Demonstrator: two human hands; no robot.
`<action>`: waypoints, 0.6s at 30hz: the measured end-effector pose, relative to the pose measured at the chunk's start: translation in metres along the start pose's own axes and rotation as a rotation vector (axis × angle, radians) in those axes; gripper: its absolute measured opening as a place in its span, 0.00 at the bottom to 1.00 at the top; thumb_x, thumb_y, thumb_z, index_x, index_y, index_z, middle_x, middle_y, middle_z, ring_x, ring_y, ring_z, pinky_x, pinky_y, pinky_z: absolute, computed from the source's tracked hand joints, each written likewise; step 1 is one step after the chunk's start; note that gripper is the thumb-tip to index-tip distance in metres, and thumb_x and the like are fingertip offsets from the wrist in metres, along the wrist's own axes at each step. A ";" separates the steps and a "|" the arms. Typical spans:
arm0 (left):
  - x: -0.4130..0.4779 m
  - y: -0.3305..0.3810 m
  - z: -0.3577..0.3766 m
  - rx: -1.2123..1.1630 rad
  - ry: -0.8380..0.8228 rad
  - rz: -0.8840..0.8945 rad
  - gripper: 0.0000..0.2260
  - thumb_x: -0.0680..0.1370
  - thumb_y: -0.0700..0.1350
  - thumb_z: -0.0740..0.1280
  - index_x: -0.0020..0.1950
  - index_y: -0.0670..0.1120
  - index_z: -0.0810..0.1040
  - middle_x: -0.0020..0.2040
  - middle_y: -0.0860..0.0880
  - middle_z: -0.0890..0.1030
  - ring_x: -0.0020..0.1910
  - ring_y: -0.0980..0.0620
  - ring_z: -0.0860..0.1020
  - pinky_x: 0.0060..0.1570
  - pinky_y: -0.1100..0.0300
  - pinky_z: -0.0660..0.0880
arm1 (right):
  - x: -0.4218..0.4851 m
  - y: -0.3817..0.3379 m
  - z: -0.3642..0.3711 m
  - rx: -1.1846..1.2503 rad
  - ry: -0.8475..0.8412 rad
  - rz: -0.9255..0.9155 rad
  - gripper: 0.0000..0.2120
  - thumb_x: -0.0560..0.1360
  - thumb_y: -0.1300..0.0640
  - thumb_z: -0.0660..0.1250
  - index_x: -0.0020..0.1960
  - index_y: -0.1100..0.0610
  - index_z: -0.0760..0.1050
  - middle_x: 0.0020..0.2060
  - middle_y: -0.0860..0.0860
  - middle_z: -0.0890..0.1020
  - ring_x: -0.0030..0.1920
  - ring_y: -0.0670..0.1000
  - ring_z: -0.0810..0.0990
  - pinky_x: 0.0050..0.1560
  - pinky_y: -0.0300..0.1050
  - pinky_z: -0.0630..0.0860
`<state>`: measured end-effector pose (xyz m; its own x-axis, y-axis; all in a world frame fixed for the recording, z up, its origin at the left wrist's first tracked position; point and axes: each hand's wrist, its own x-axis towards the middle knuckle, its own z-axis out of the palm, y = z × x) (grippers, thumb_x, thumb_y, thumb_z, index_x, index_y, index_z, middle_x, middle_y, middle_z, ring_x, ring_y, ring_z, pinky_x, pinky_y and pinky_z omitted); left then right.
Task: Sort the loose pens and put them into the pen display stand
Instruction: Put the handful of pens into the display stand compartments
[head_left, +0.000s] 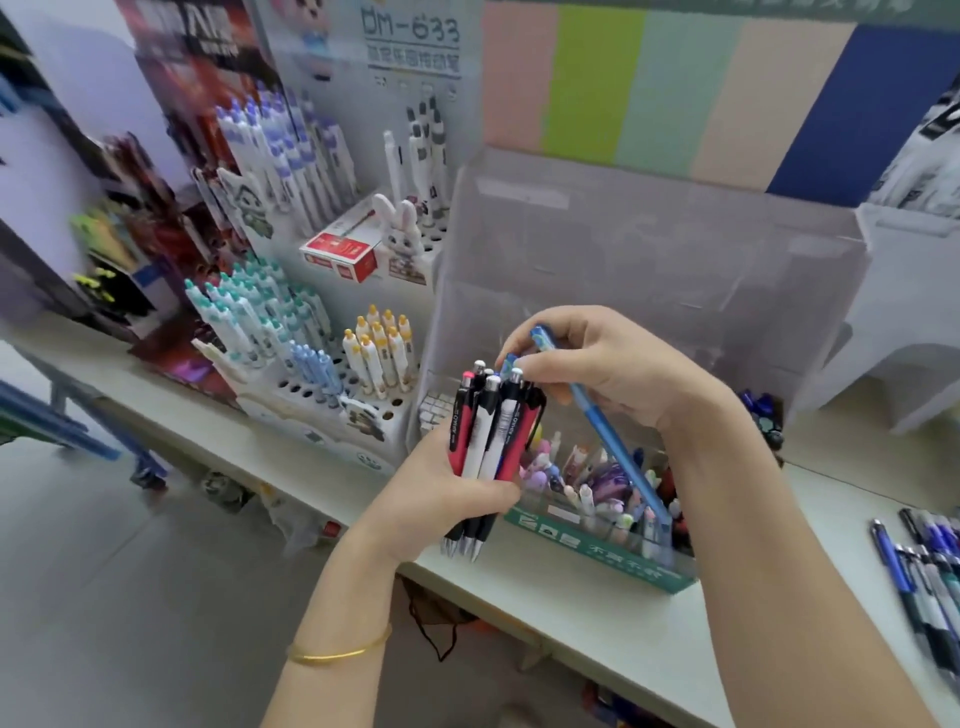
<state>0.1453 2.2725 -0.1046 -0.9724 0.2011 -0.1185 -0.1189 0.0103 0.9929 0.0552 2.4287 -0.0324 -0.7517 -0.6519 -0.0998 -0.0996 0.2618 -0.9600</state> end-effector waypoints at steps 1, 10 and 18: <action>0.001 -0.001 -0.001 -0.013 -0.007 -0.011 0.16 0.73 0.25 0.66 0.45 0.46 0.75 0.31 0.56 0.81 0.32 0.60 0.80 0.34 0.68 0.75 | 0.006 0.002 -0.001 0.017 0.029 0.005 0.02 0.75 0.65 0.67 0.45 0.61 0.78 0.25 0.47 0.74 0.23 0.45 0.68 0.21 0.32 0.62; 0.003 -0.022 -0.032 -0.089 0.029 -0.101 0.10 0.67 0.33 0.69 0.44 0.44 0.75 0.31 0.52 0.78 0.31 0.53 0.77 0.32 0.61 0.75 | 0.052 0.001 -0.004 0.206 0.642 -0.133 0.08 0.78 0.63 0.61 0.41 0.54 0.71 0.30 0.50 0.74 0.19 0.45 0.66 0.18 0.36 0.64; 0.022 -0.030 -0.098 -0.077 0.028 -0.103 0.17 0.60 0.44 0.73 0.44 0.39 0.74 0.36 0.43 0.75 0.37 0.45 0.76 0.40 0.54 0.74 | 0.067 0.016 0.028 -0.025 1.120 -0.395 0.08 0.80 0.59 0.59 0.46 0.47 0.67 0.36 0.48 0.75 0.29 0.49 0.77 0.28 0.38 0.74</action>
<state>0.1081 2.1809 -0.1383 -0.9592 0.1756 -0.2217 -0.2329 -0.0459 0.9714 0.0221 2.3692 -0.0617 -0.8166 0.2916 0.4982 -0.4557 0.2042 -0.8664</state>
